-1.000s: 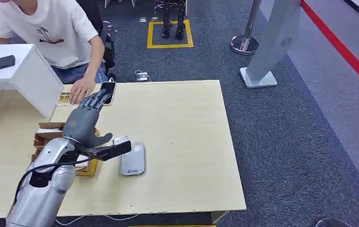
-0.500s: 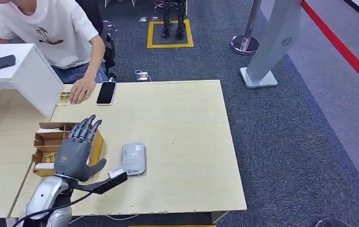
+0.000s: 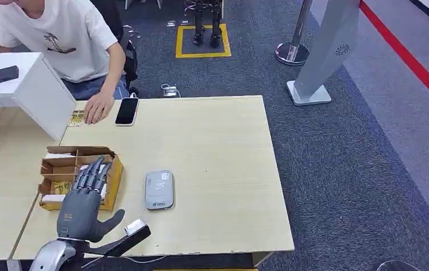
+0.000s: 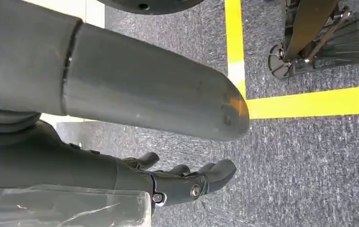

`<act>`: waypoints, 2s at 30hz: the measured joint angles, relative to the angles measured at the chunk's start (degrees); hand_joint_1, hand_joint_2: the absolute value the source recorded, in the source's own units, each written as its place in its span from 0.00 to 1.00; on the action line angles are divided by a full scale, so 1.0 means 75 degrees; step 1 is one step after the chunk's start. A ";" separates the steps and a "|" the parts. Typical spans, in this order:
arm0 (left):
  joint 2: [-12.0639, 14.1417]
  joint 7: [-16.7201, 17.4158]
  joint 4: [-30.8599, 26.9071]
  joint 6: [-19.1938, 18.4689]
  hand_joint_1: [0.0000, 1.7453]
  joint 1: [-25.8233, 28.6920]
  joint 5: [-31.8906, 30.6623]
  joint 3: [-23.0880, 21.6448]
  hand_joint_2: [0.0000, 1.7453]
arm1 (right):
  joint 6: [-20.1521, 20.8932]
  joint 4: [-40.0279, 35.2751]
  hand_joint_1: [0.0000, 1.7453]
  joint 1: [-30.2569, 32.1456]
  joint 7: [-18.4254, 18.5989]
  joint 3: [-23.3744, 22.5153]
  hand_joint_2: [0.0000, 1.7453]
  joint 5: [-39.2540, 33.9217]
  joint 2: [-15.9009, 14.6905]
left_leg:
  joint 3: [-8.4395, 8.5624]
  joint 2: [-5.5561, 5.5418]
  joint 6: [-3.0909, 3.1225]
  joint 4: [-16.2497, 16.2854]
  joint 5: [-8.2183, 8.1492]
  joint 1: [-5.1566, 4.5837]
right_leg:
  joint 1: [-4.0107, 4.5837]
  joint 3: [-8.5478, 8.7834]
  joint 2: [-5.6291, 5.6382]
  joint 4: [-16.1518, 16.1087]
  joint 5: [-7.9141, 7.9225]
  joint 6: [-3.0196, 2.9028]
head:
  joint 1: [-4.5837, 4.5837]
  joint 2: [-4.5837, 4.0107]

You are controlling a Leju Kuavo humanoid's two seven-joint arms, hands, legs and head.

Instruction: Pass the card to the sensor for recognition and then transmit it.

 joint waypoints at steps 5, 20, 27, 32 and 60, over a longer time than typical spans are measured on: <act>-0.0003 0.0318 -0.0178 -0.0073 0.00 0.0273 -0.0251 0.0058 1.00 | -0.0052 0.0000 0.00 0.0002 0.0087 0.0000 0.00 -0.0020 0.0003 | -0.0001 0.0000 -0.0001 -0.0001 -0.0001 0.0000 | 0.0000 -0.0001 -0.0001 0.0000 -0.0001 -0.0001 | 0.0000 0.0000; -0.0128 0.0778 -0.0291 -0.0213 0.00 0.0547 -0.1396 0.1034 1.00 | -0.0079 0.0012 0.00 -0.0002 0.0073 0.0000 0.00 0.0032 0.0003 | 0.0002 -0.0001 -0.0001 -0.0001 0.0000 0.0001 | 0.0000 0.0001 -0.0002 0.0000 -0.0001 -0.0002 | -0.0003 0.0000; -0.0192 0.0583 -0.0291 -0.0303 0.00 0.0536 -0.1582 0.1422 1.00 | -0.0079 0.0017 0.00 -0.0004 0.0105 0.0003 0.00 0.0160 0.0003 | 0.0002 -0.0001 -0.0001 -0.0001 0.0000 0.0001 | 0.0001 0.0000 -0.0002 0.0000 -0.0002 -0.0002 | 0.0000 0.0000; -0.0207 0.0309 -0.0262 -0.0548 0.00 0.0326 -0.1670 0.1562 1.00 | -0.0047 0.0017 0.00 -0.0010 0.0102 0.0003 0.00 0.0332 0.0003 | 0.0001 -0.0002 0.0000 0.0000 0.0000 0.0000 | 0.0000 0.0000 -0.0005 0.0000 -0.0001 -0.0002 | -0.0003 0.0000; 0.0501 0.0079 0.1408 -0.1594 0.00 -0.0927 -0.0481 0.1341 1.00 | 0.0093 0.0029 0.00 -0.0043 0.0000 0.0003 0.00 0.0895 -0.0017 | 0.0006 0.0001 -0.0001 0.0000 0.0001 0.0001 | 0.0001 -0.0001 0.0001 0.0000 0.0000 -0.0003 | 0.0000 0.0000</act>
